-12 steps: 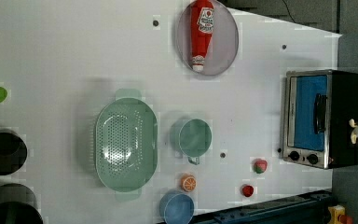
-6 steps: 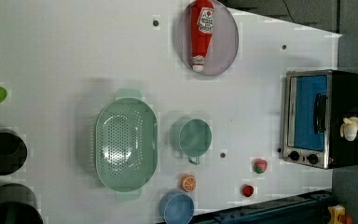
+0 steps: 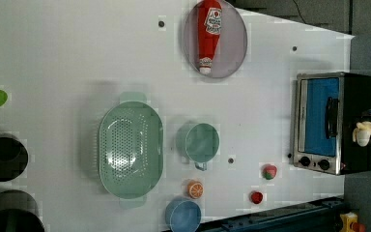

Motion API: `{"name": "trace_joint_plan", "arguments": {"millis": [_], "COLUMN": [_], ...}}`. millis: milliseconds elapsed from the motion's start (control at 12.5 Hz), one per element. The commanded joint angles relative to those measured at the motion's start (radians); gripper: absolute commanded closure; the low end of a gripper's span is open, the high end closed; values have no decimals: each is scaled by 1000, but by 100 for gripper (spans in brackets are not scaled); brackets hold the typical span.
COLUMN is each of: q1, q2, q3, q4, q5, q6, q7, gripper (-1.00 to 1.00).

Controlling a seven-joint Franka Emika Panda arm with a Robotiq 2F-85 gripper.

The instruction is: Pick banana from table and place on oven.

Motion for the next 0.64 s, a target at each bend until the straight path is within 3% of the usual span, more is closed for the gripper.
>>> {"name": "trace_joint_plan", "arguments": {"millis": [80, 400, 640], "q1": [71, 97, 97], "q2": [-155, -301, -376], "q3": [120, 300, 397], "q4": [58, -21, -74], "q5": [-10, -13, -13], "q6": [-74, -100, -111], "q7": [333, 759, 873], "gripper": [-100, -100, -100]}}
